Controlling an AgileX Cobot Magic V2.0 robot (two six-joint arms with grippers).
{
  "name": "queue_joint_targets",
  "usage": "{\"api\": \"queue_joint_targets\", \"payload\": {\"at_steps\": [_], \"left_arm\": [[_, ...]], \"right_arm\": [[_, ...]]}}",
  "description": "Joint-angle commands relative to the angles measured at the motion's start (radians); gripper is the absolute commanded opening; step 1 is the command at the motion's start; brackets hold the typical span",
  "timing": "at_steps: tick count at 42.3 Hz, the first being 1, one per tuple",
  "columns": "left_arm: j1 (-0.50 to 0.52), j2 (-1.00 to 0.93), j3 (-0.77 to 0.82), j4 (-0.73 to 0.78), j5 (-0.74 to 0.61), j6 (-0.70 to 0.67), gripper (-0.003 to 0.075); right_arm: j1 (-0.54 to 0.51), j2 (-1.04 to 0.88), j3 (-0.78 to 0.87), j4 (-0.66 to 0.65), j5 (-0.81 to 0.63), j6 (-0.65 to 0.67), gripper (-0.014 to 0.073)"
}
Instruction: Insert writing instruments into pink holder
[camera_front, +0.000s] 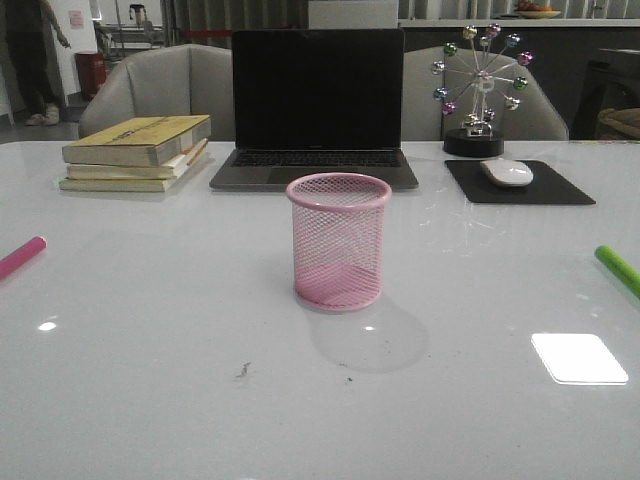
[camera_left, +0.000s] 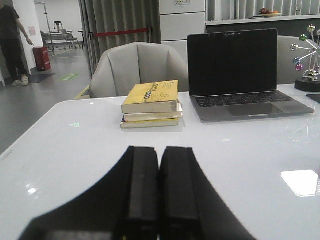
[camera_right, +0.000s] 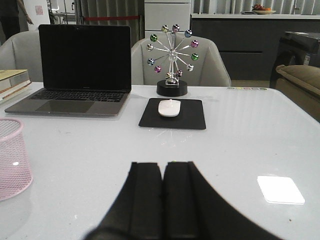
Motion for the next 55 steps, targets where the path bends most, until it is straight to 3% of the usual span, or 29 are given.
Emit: {"api": "queue_joint_targets", "payload": {"at_steps": [1, 27, 34, 43, 55], "left_arm": [[-0.007, -0.018, 0.004, -0.007, -0.085, -0.008, 0.0091], [-0.007, -0.018, 0.004, -0.007, -0.136, -0.008, 0.0091], [-0.007, -0.018, -0.060, -0.036, -0.157, -0.010, 0.0091], [-0.007, 0.015, -0.290, -0.050, -0.009, -0.010, 0.0091], [-0.007, 0.238, -0.605, -0.066, 0.236, -0.010, 0.0091]], "right_arm": [[-0.004, -0.019, -0.006, 0.002, -0.091, -0.008, 0.0057], [-0.004, -0.019, -0.006, 0.002, -0.094, -0.008, 0.0057], [-0.004, -0.019, -0.062, 0.002, -0.090, -0.008, 0.0057], [-0.004, 0.009, -0.283, -0.024, 0.083, -0.009, 0.0057], [-0.004, 0.214, -0.597, -0.043, 0.260, -0.009, 0.0057]]}}
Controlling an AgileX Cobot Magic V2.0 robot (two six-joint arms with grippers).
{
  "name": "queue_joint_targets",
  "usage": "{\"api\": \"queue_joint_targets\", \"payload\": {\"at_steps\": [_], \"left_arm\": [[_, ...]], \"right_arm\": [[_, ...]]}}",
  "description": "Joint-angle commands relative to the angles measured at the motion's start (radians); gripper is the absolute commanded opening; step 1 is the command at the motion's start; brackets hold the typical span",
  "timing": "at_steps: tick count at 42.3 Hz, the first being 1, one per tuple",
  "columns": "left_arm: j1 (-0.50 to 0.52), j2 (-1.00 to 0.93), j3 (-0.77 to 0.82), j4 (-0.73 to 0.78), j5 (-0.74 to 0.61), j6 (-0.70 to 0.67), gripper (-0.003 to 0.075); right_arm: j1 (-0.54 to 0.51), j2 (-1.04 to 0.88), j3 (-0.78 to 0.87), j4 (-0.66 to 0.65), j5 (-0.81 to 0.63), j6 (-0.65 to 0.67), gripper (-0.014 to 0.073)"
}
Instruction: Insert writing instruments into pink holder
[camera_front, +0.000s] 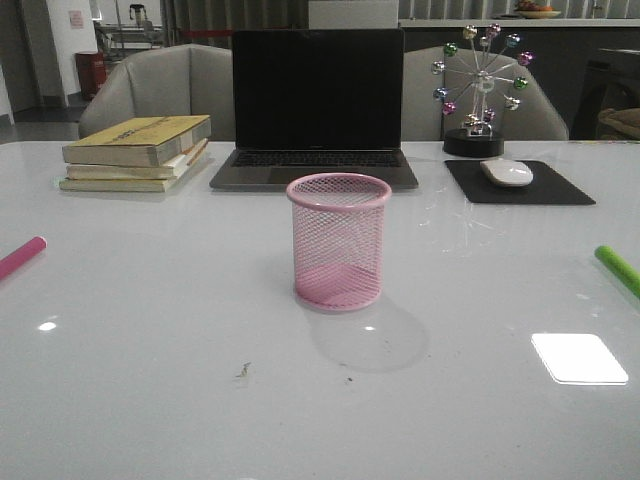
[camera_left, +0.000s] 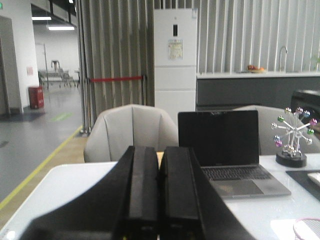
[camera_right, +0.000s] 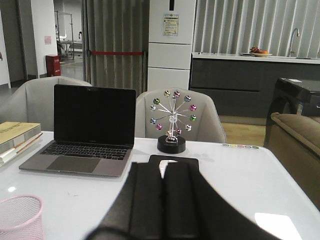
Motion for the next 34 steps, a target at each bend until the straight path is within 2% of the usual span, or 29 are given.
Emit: {"api": "queue_joint_targets", "payload": {"at_steps": [1, 6, 19, 23, 34], "left_arm": [[-0.007, 0.089, -0.105, -0.013, 0.015, -0.010, 0.0091], [-0.007, 0.174, -0.139, -0.013, 0.075, -0.010, 0.0091], [-0.007, 0.349, -0.135, -0.015, 0.232, -0.010, 0.0091], [-0.007, 0.398, -0.135, -0.015, 0.292, -0.010, 0.0091], [-0.007, 0.505, -0.135, -0.023, 0.294, -0.010, 0.0092]], "right_arm": [[-0.004, 0.089, -0.106, -0.009, -0.001, -0.009, 0.0057], [-0.004, 0.180, -0.174, -0.008, 0.087, -0.009, 0.0057], [-0.004, 0.377, -0.163, -0.008, 0.270, -0.009, 0.0057], [-0.004, 0.439, -0.163, -0.008, 0.300, -0.009, 0.0057], [-0.004, 0.561, -0.163, -0.008, 0.317, -0.009, 0.0062]]}}
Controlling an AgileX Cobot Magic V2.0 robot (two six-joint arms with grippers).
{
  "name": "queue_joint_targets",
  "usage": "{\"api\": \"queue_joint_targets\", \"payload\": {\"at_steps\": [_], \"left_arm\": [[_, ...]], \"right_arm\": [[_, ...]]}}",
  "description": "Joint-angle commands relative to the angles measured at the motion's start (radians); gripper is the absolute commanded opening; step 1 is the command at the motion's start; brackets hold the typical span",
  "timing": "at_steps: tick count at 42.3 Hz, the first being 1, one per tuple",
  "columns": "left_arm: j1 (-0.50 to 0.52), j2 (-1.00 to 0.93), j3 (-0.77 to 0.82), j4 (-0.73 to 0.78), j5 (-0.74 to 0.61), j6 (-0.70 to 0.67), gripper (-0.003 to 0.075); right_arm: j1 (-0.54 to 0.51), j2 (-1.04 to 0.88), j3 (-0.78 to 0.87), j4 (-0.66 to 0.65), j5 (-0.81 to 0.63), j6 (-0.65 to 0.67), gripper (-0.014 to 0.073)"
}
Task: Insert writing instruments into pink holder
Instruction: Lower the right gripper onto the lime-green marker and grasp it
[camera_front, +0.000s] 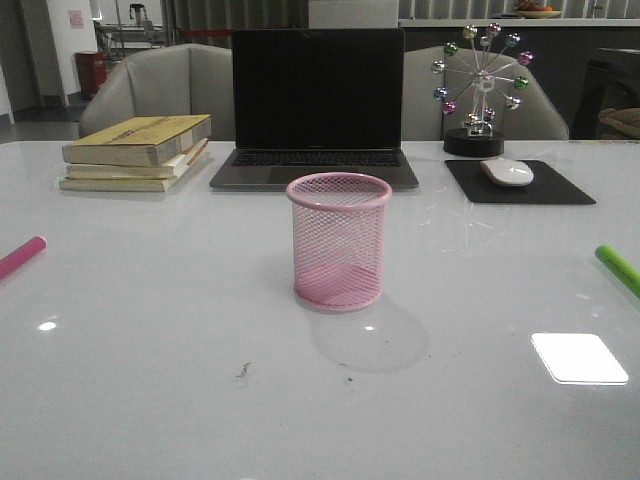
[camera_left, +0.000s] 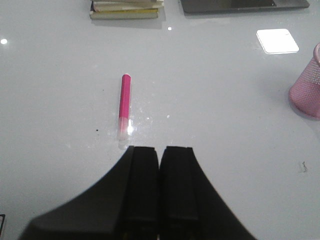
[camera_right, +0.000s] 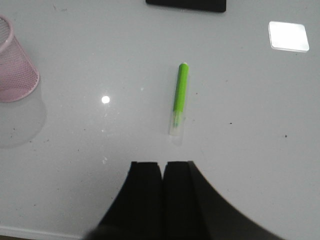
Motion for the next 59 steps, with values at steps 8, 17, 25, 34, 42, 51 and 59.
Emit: {"api": "queue_joint_targets", "payload": {"at_steps": [8, 17, 25, 34, 42, 51, 59], "left_arm": [[-0.011, 0.088, -0.033, -0.019, -0.052, -0.010, 0.0363], [-0.011, 0.103, -0.033, -0.026, -0.066, 0.031, 0.0589], [-0.063, 0.103, -0.033, -0.146, -0.073, 0.133, 0.0547], [-0.195, 0.103, -0.033, -0.160, -0.073, 0.145, 0.0501], [-0.258, 0.103, -0.033, -0.160, -0.073, 0.145, 0.0467], [-0.262, 0.103, -0.033, -0.160, -0.075, 0.145, 0.0435], [-0.262, 0.103, -0.033, -0.160, -0.075, 0.145, 0.0435]], "right_arm": [[-0.004, 0.108, -0.027, -0.004, -0.055, -0.009, 0.0383], [-0.007, 0.234, -0.051, 0.007, -0.060, 0.014, 0.0599], [-0.007, 0.443, -0.167, 0.007, -0.056, 0.044, 0.0571], [-0.007, 0.720, -0.351, 0.007, -0.043, 0.044, 0.0570], [-0.025, 0.950, -0.530, 0.007, -0.015, 0.044, 0.0570], [-0.063, 1.153, -0.710, 0.007, 0.048, 0.044, 0.0570], [-0.065, 1.284, -0.838, 0.003, 0.092, 0.043, 0.0510]]}}
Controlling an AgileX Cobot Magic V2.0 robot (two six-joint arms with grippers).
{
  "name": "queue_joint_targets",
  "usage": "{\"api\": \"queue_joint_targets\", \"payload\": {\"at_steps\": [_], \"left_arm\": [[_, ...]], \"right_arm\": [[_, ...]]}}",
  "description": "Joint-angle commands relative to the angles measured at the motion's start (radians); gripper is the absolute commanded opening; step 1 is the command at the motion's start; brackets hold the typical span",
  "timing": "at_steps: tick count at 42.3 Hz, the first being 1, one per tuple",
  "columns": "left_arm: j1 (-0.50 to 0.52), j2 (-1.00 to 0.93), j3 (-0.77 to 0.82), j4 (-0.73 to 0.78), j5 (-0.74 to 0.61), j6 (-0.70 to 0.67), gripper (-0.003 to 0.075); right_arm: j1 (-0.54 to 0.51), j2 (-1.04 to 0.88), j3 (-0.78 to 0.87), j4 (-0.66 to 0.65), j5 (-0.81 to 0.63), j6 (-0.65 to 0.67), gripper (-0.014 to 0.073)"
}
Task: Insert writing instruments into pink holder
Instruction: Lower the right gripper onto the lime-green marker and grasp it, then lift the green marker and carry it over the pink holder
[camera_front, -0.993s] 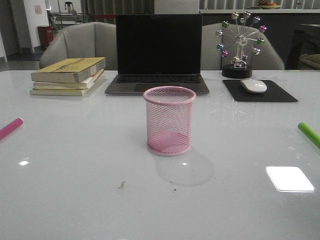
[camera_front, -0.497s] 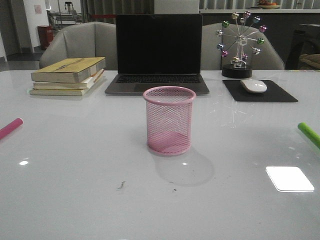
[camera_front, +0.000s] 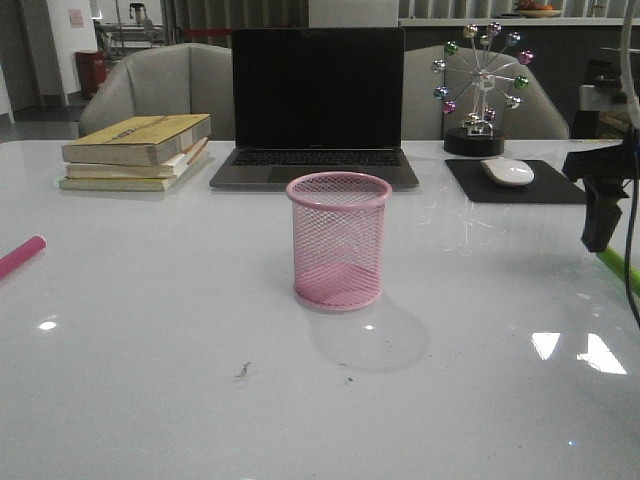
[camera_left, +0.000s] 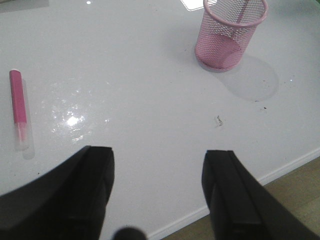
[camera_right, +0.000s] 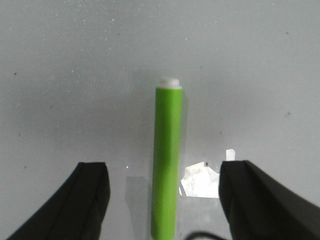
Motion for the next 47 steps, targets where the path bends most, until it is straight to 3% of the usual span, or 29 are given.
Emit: {"api": "queue_joint_targets", "payload": {"at_steps": [1, 11, 20, 35, 41, 47], "left_arm": [[-0.008, 0.003, -0.033, -0.021, -0.070, -0.001, 0.0435], [-0.008, 0.003, -0.033, -0.021, -0.070, -0.001, 0.0435], [-0.008, 0.003, -0.033, -0.022, -0.070, -0.001, 0.0435], [-0.008, 0.003, -0.033, -0.022, -0.070, -0.001, 0.0435], [-0.008, 0.003, -0.033, -0.022, -0.070, -0.001, 0.0435], [-0.008, 0.003, -0.033, -0.022, -0.070, -0.001, 0.0435]], "right_arm": [[-0.006, 0.003, -0.084, -0.001, 0.004, -0.001, 0.0495], [-0.005, 0.083, -0.171, -0.008, 0.027, -0.001, 0.0361], [-0.005, 0.086, -0.192, -0.025, 0.048, -0.001, 0.0181], [0.013, -0.004, -0.205, -0.033, 0.049, -0.011, 0.0143], [0.066, -0.132, -0.153, -0.020, -0.062, -0.011, 0.0143], [0.158, -0.319, 0.009, 0.024, -0.352, -0.012, 0.0143]]}}
